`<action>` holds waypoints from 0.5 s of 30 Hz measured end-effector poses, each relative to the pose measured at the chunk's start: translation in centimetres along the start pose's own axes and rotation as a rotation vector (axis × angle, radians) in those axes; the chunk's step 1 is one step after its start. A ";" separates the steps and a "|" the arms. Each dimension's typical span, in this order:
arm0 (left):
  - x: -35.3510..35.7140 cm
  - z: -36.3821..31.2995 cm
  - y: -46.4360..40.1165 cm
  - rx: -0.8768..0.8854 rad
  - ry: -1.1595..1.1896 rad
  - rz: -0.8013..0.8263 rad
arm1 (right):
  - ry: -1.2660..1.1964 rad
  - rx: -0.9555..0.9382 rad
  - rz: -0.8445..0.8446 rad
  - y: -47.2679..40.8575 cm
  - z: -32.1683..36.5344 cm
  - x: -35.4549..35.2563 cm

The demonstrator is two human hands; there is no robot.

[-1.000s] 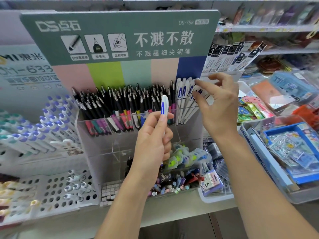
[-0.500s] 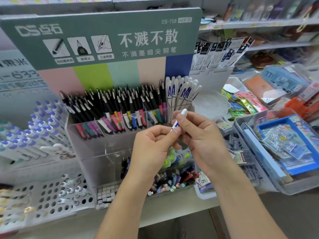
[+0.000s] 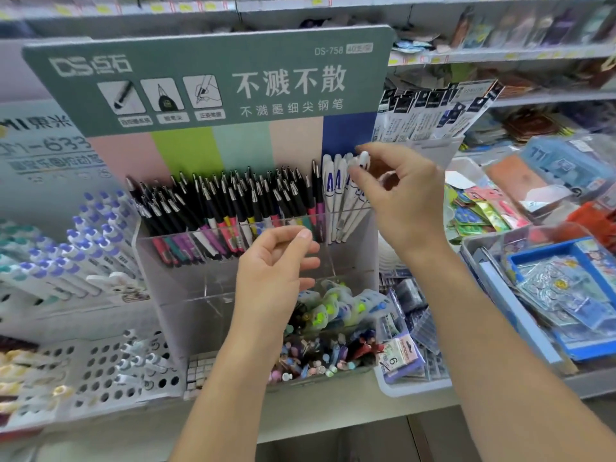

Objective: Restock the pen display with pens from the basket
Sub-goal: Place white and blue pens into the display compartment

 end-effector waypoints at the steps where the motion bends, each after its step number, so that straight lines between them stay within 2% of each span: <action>1: 0.0 0.0 0.1 0.001 -0.003 -0.005 | 0.061 -0.041 -0.005 0.2 -0.4 0.6; 3: -0.2 -0.3 0.3 0.007 -0.008 -0.025 | 0.144 -0.120 -0.065 0.7 -1.2 1.5; 5: -0.5 -0.5 0.5 0.010 -0.012 -0.055 | 0.130 -0.110 -0.096 1.3 -2.0 2.2; 9: -0.6 -0.6 0.9 -0.024 -0.005 -0.083 | 0.004 0.016 0.043 2.4 -2.6 3.6; 15: 0.3 0.4 1.4 -0.072 -0.015 -0.047 | 0.103 -0.100 0.188 3.1 -2.3 3.9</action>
Point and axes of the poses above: each hand's wrist, its own y-axis away from the middle knuckle, its own x-axis out of the palm, z = x × y, the point moved 3 cm from there along -y, towards the middle knuckle, and after that the axes turned 15 degrees about x, right-handed, at the moved point
